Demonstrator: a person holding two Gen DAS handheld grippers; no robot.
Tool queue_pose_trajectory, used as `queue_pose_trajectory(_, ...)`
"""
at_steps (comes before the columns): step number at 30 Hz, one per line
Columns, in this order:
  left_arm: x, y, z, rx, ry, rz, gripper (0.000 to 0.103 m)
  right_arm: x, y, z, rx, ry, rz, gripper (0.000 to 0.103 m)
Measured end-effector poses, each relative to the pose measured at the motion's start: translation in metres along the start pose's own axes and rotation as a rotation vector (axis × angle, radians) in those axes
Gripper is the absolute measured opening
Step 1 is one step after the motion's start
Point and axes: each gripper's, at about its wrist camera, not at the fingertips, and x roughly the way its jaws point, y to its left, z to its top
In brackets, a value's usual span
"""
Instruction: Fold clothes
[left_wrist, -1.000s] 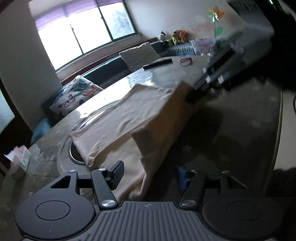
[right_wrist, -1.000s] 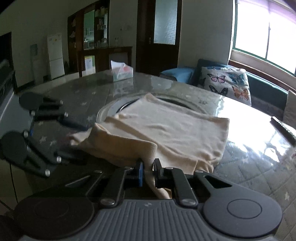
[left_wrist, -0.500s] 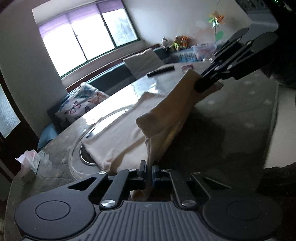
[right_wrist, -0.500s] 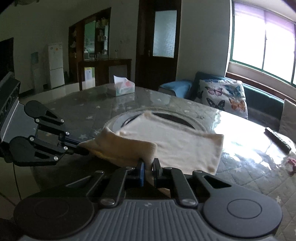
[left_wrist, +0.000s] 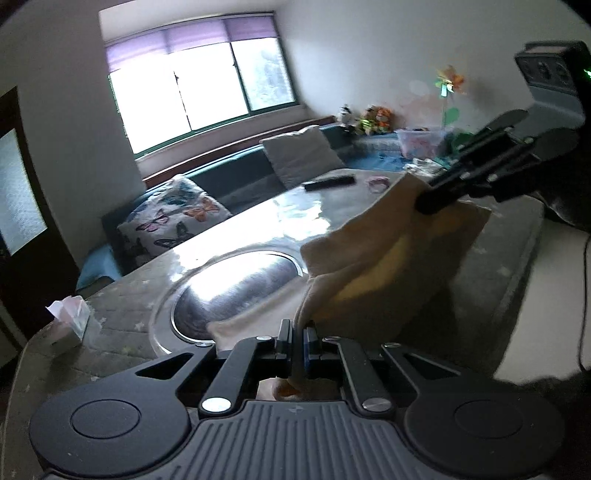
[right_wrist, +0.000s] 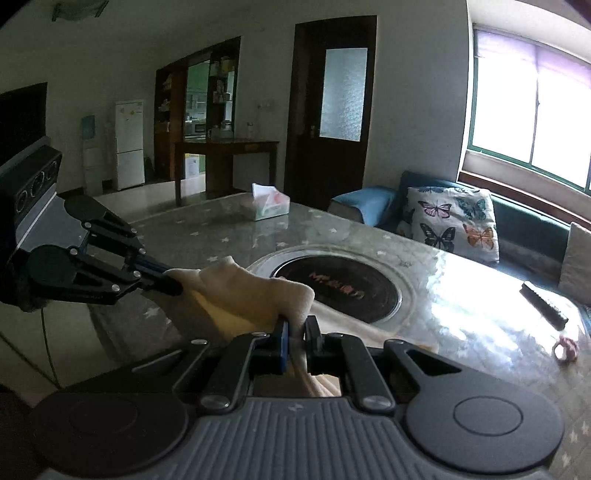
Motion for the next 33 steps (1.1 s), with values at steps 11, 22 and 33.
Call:
queue_pose_trajectory(11, 0.107, 0.05, 0.019, -0.081, 0.084, 0.058, 0.006, 0.103, -0.062, 0.04, 0.055, 0.087, -0.023, 0.008)
queue_pose_trajectory(22, 0.173, 0.065, -0.004, -0.109, 0.214, 0.091, 0.018, 0.207, -0.104, -0.004, 0.233, 0.264, -0.07, 0.011)
queue_pose_trajectory(33, 0.167, 0.07, 0.008, -0.16, 0.185, 0.173, 0.079, 0.176, -0.117, -0.007, 0.325, 0.195, -0.084, 0.025)
